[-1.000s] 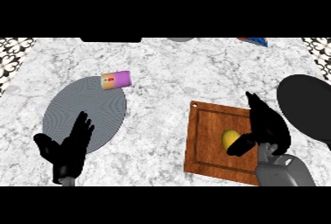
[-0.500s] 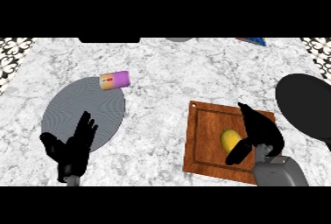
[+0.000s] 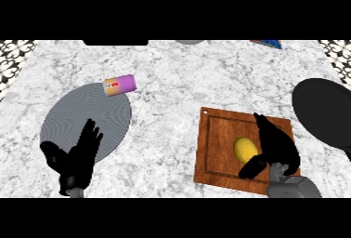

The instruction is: Pick the lemon from the cutting board and place it in the pan

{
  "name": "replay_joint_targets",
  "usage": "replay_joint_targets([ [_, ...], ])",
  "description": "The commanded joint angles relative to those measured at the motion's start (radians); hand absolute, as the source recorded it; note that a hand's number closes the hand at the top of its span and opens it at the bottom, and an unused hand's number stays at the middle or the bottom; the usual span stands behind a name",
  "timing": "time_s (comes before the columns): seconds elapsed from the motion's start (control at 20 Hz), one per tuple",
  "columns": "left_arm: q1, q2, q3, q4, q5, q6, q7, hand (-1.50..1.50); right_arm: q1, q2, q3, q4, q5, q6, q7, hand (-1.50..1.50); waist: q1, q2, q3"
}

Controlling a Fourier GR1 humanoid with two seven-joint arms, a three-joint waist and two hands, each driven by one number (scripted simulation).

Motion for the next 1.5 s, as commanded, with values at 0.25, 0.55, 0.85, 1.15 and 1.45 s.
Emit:
replay_joint_targets([
  [0.25, 0.031, 0.010, 0.037, -0.061, -0.006, -0.044, 0.051, 0.00, -0.060, 0.017, -0.046, 0.234, 0.041, -0.128, -0.112, -1.50, 0.004, 0.001, 0.000],
  [0.55, 0.035, -0.041, 0.016, -0.006, -0.053, -0.022, -0.013, 0.00, -0.067, -0.021, 0.011, 0.245, 0.093, -0.172, -0.246, 1.50, 0.003, 0.000, 0.000],
  [0.85, -0.012, -0.016, 0.094, 0.058, -0.030, -0.095, -0.036, 0.00, 0.004, -0.024, 0.020, 0.161, 0.106, -0.142, -0.257, 1.50, -0.001, 0.000, 0.000],
  [1.15, -0.023, -0.036, 0.084, 0.062, -0.033, -0.055, -0.008, 0.00, 0.139, -0.060, 0.244, 0.135, 0.168, -0.178, -0.478, 1.50, -0.011, -0.001, -0.001],
  [1.45, -0.019, -0.038, 0.085, 0.073, -0.049, -0.076, -0.048, 0.00, 0.230, -0.184, 0.243, 0.039, 0.218, -0.276, -0.609, 1.50, -0.007, 0.000, 0.000],
])
